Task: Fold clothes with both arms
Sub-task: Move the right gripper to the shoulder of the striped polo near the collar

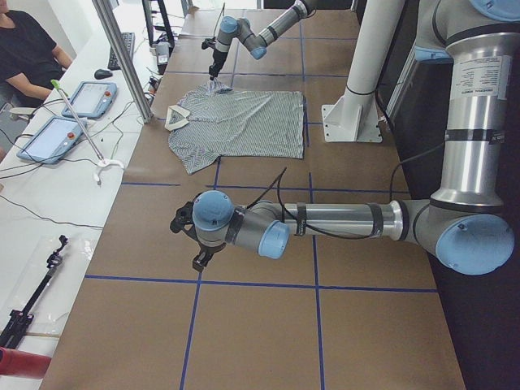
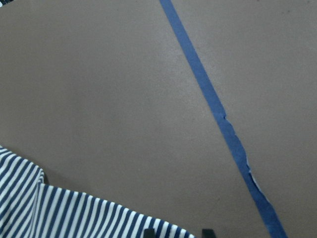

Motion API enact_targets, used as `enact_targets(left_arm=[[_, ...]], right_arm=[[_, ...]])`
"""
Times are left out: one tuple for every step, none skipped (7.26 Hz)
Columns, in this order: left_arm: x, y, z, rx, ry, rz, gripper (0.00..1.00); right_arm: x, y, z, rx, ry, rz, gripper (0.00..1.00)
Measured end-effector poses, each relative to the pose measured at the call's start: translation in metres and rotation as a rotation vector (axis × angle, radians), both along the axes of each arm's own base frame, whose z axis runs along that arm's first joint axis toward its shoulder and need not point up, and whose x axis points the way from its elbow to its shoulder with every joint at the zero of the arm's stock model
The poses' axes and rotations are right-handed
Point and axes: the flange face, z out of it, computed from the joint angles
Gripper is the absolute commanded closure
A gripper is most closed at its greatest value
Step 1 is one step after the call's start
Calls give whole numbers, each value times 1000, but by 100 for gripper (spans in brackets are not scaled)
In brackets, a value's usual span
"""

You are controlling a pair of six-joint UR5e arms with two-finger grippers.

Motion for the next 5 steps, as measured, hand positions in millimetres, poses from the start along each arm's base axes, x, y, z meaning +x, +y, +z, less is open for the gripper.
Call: enact_targets(left_arm=[[0, 0, 0, 0, 0, 0, 0], [0, -1, -2, -5, 6, -4, 0], [2, -9, -12, -19, 25, -24, 0], [5, -22, -30, -34, 54, -64, 0], [12, -37, -53, -39, 88, -110, 0]], right_arm=[[-2, 1, -2, 3, -2, -2, 100], [-6, 4, -5, 7, -7, -7, 100], [-11, 8, -13, 18, -15, -14, 100], [-14, 10, -29, 35, -33, -16, 100], [-19, 7, -54, 51, -51, -15, 100]])
